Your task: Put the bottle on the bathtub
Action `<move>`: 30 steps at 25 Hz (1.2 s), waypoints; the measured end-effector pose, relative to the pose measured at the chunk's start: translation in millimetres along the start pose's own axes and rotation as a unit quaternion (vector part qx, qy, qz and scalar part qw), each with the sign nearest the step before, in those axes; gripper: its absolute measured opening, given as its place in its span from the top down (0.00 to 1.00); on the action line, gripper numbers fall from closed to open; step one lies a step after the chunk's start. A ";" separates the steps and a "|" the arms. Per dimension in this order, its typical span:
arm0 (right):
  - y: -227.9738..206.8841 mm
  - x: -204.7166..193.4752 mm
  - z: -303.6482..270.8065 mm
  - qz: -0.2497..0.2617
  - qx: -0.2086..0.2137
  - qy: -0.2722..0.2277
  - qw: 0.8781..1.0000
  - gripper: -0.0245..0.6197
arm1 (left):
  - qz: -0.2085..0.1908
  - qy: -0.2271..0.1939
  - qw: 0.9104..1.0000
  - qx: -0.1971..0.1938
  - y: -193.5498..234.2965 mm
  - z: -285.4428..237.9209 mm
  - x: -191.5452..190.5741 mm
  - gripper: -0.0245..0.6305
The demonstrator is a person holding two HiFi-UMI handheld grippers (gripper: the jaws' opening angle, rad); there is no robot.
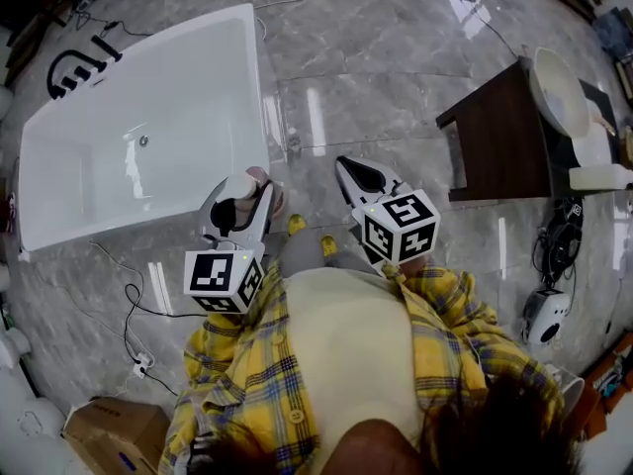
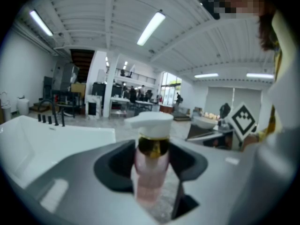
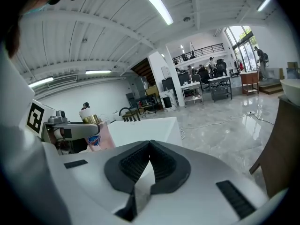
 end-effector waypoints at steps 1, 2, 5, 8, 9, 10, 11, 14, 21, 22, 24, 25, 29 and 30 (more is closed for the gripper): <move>-1.9 -0.2 -2.4 0.000 0.000 0.003 1.000 0.94 | 0.001 0.001 1.000 0.000 2.1 -3.7 0.6 0.63; -3.7 -0.1 -4.5 0.000 -0.001 0.005 1.000 0.94 | 0.002 0.003 1.000 0.000 4.7 -7.8 0.9 0.63; -12.3 3.6 -10.9 0.001 -0.005 0.007 1.000 0.94 | 0.005 0.007 1.000 0.001 13.9 -23.2 2.1 0.63; -25.2 10.2 -21.5 0.001 -0.012 0.008 1.000 0.94 | 0.004 0.006 1.000 0.001 24.4 -41.8 5.4 0.63; -29.7 12.6 -25.9 0.001 -0.014 0.009 1.000 0.94 | 0.005 0.005 1.000 0.000 28.2 -48.6 6.9 0.63; -33.9 15.2 -30.9 0.000 -0.016 0.011 1.000 0.94 | 0.005 0.006 1.000 0.000 32.0 -55.5 8.7 0.63; -37.6 18.2 -36.2 0.000 -0.016 0.012 1.000 0.94 | 0.005 0.006 1.000 0.000 35.7 -62.3 11.0 0.63; -46.0 31.5 -56.0 0.004 -0.013 0.017 1.000 0.94 | 0.005 0.002 1.000 -0.001 47.4 -80.6 21.9 0.63; -50.0 62.5 -112.6 0.015 0.003 0.026 1.000 0.94 | 0.007 0.005 1.000 0.003 86.5 -111.3 41.5 0.63; -50.1 66.2 -120.9 0.017 0.006 0.028 0.999 0.94 | 0.008 0.004 1.000 0.005 93.6 -115.4 43.8 0.63; -49.5 73.8 -137.9 0.021 0.010 0.032 0.999 0.94 | 0.009 0.004 1.000 0.009 108.8 -123.5 48.1 0.63; -48.6 77.5 -145.9 0.023 0.012 0.034 0.999 0.94 | 0.009 0.004 1.000 0.012 116.0 -126.9 50.0 0.63; -46.2 93.1 -172.0 0.037 0.017 0.033 0.999 0.94 | 0.007 -0.003 1.000 0.014 137.6 -138.3 58.2 0.63; -45.8 97.5 -177.4 0.039 0.018 0.031 0.999 0.94 | 0.006 -0.003 1.000 0.014 142.1 -141.8 59.9 0.63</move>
Point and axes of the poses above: the fingertips, and each gripper's own axes: z backward along the fingers, y to its left, x out of its top, the point moved 1 cm from there along z, backward along the fingers, and after that the axes turned 1 degree about -x, right-handed, at the moved point
